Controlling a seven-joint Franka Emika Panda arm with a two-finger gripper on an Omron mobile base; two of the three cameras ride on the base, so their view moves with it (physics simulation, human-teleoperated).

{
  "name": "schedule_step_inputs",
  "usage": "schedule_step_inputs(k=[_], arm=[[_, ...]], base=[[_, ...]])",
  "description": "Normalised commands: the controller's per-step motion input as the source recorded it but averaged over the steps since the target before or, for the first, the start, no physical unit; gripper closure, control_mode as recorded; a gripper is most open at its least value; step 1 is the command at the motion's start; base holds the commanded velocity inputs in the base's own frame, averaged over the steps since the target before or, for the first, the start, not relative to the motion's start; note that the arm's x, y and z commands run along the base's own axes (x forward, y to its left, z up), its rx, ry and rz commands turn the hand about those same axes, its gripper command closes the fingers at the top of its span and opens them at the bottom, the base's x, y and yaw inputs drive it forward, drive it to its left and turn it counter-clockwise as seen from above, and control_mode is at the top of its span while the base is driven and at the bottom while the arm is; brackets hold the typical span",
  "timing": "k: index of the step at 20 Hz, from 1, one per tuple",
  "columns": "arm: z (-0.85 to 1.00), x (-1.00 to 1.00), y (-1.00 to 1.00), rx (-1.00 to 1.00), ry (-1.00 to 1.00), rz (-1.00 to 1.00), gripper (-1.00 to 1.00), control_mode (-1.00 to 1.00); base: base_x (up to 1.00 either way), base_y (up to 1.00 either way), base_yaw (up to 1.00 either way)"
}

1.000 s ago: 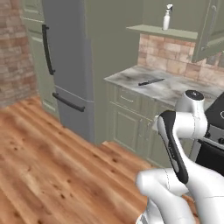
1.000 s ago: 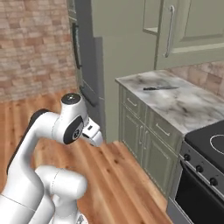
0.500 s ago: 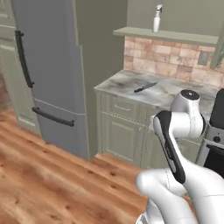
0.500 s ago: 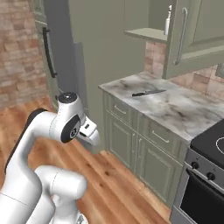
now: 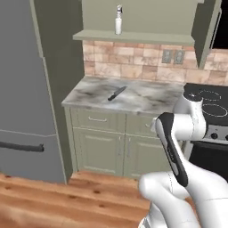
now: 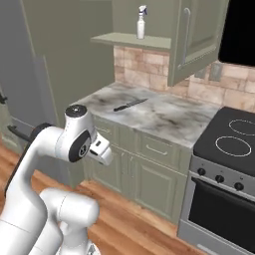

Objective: Move the cutting board and knife to the sink. Then move spray from the cabinet to the counter.

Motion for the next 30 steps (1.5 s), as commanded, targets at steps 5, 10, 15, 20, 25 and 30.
schedule_step_inputs(k=[5, 10, 15, 20, 25, 30], arm=[[0.00, 0.00, 0.00, 0.00, 0.00, 0.00, -1.00, 1.00], [0.00, 0.00, 0.00, 0.00, 0.00, 0.00, -1.00, 1.00], [0.00, 0.00, 0.00, 0.00, 0.00, 0.00, -1.00, 1.00], [0.00, 0.00, 0.00, 0.00, 0.00, 0.00, -1.00, 1.00], [0.00, 0.00, 0.00, 0.00, 0.00, 0.00, -1.00, 1.00], [0.00, 0.00, 0.00, 0.00, 0.00, 0.00, -1.00, 1.00]], base=[[0.53, 0.48, -0.40], [0.50, 0.56, -0.31], [0.47, 0.64, -0.22], [0.62, 0.53, -0.23], [0.72, 0.33, -0.23], [0.74, 0.27, -0.16]])
